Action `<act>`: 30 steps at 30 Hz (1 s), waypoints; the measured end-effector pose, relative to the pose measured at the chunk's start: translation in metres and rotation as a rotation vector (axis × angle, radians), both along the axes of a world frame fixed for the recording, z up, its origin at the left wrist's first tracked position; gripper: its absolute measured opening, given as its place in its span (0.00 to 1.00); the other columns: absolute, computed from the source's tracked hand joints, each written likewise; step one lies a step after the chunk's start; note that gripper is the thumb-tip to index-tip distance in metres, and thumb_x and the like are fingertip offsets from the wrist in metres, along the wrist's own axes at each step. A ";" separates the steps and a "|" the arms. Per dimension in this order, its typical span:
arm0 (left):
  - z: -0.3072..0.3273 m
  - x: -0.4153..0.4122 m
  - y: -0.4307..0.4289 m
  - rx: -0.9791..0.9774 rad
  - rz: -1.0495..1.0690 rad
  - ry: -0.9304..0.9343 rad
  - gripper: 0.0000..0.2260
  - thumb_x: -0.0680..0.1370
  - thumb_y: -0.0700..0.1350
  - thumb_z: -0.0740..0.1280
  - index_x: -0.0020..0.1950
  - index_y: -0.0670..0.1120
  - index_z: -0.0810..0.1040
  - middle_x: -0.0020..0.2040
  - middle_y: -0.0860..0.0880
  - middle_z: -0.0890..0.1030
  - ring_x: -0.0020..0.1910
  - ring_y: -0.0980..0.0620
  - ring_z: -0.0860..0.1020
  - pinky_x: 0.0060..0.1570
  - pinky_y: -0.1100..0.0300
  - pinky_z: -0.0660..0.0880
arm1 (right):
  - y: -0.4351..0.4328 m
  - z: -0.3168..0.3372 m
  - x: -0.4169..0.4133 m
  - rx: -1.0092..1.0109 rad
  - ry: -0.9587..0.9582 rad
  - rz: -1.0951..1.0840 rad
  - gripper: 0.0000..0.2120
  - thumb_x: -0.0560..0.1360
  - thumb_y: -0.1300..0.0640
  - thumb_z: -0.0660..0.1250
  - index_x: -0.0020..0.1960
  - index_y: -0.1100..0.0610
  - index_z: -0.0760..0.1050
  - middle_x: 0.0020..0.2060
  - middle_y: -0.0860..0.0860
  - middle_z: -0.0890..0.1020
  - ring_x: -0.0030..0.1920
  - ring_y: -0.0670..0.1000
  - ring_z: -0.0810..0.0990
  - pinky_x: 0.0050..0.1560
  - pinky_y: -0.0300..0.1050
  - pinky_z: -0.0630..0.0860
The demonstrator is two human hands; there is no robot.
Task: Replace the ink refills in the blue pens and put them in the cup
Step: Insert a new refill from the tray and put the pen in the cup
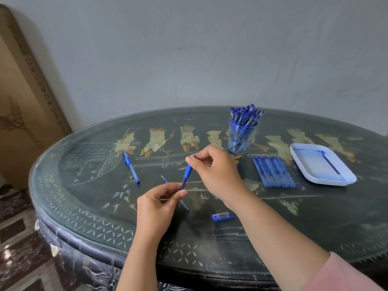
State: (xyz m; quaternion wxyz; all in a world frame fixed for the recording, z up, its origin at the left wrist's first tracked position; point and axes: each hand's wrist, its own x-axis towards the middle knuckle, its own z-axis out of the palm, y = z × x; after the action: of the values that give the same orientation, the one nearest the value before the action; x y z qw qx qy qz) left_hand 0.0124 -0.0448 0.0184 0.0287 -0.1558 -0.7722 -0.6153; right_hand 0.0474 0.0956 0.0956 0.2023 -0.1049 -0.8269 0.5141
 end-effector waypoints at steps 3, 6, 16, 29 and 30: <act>0.000 0.000 0.000 -0.020 0.008 0.022 0.12 0.71 0.40 0.76 0.43 0.58 0.83 0.39 0.62 0.85 0.39 0.61 0.82 0.45 0.68 0.78 | -0.004 0.000 0.000 0.037 0.021 -0.033 0.08 0.76 0.52 0.70 0.46 0.57 0.76 0.38 0.41 0.77 0.40 0.40 0.75 0.38 0.24 0.69; -0.003 -0.001 -0.001 0.008 0.023 0.007 0.10 0.72 0.39 0.75 0.43 0.55 0.84 0.39 0.59 0.85 0.37 0.61 0.82 0.42 0.69 0.77 | -0.004 0.001 0.002 0.034 -0.024 0.027 0.09 0.77 0.50 0.68 0.51 0.54 0.76 0.44 0.44 0.79 0.45 0.43 0.77 0.43 0.28 0.71; -0.006 -0.005 -0.002 0.119 0.029 -0.115 0.06 0.73 0.41 0.74 0.49 0.49 0.86 0.42 0.53 0.86 0.40 0.57 0.83 0.45 0.62 0.79 | 0.042 -0.017 0.042 0.610 -0.747 0.416 0.09 0.76 0.56 0.68 0.54 0.45 0.75 0.51 0.43 0.74 0.50 0.44 0.76 0.50 0.42 0.74; 0.000 0.000 0.000 0.067 -0.001 -0.101 0.08 0.71 0.39 0.76 0.43 0.52 0.85 0.38 0.57 0.85 0.36 0.59 0.82 0.41 0.69 0.78 | 0.029 0.010 0.017 -0.227 0.061 -0.019 0.03 0.74 0.59 0.72 0.46 0.52 0.82 0.41 0.52 0.86 0.44 0.51 0.85 0.51 0.44 0.81; 0.000 0.000 0.000 0.057 -0.003 -0.094 0.08 0.71 0.39 0.76 0.42 0.53 0.85 0.38 0.58 0.85 0.35 0.60 0.82 0.41 0.70 0.77 | 0.026 0.013 0.013 -0.223 0.114 -0.029 0.03 0.75 0.59 0.71 0.46 0.52 0.82 0.40 0.52 0.86 0.43 0.51 0.85 0.51 0.44 0.81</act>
State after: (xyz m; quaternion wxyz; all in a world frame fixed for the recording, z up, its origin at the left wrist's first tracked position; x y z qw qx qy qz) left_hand 0.0126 -0.0448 0.0187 -0.0038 -0.1270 -0.7548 -0.6435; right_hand 0.0603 0.1219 0.1090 0.2433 -0.1092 -0.7502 0.6050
